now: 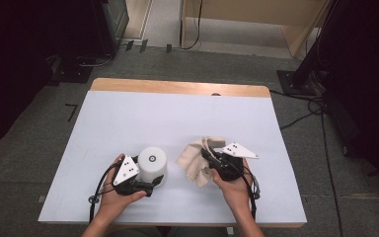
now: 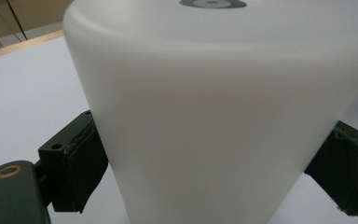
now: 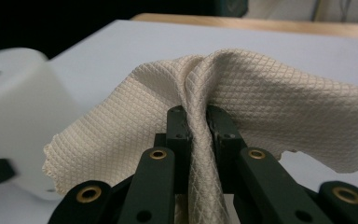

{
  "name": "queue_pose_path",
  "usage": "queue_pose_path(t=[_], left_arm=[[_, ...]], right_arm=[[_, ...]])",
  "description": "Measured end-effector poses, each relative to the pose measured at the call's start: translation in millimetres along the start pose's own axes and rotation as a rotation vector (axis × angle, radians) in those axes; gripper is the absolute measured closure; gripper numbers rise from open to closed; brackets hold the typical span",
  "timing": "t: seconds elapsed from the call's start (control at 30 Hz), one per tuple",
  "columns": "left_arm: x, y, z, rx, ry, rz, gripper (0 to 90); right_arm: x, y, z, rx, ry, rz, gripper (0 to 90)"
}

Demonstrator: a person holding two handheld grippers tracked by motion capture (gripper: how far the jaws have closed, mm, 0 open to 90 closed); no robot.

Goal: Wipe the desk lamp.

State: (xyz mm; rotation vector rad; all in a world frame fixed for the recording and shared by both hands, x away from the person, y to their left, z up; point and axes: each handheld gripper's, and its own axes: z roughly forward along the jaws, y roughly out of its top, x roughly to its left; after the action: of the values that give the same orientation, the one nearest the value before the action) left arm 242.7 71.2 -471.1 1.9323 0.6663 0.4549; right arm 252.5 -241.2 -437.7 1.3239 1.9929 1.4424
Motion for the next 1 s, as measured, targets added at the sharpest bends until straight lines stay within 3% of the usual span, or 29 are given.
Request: queue_pose_path(t=[0.2,0.47,0.63,0.77,0.87,1.0], left_arm=[[-12.5,9.4,7.8,0.062,-0.02,0.06,8.6],[-20.3,15.9,14.8,0.103,-0.015,0.1,8.7],[-22.1,17.3,15.2,0.115,-0.01,0.108,8.7],[-26.3,19.9,16.3,0.126,-0.001,0.146,8.8],[-30.0,20.6,17.7,0.125,0.007,0.158,8.8],[-28.6,19.0,17.8,0.114,0.004,0.141,8.8]], right_arm=[[38.8,17.4,-10.4,-0.054,0.095,-0.108,80.8],[67.1,8.6,0.0,-0.052,0.181,-0.142,80.5],[75.8,8.5,2.6,-0.04,0.235,-0.145,80.4],[87.6,9.0,4.5,-0.023,0.289,-0.157,80.0],[95.7,10.2,7.4,-0.017,0.275,-0.175,79.8],[91.9,13.4,14.5,-0.029,0.2,-0.158,79.6]])
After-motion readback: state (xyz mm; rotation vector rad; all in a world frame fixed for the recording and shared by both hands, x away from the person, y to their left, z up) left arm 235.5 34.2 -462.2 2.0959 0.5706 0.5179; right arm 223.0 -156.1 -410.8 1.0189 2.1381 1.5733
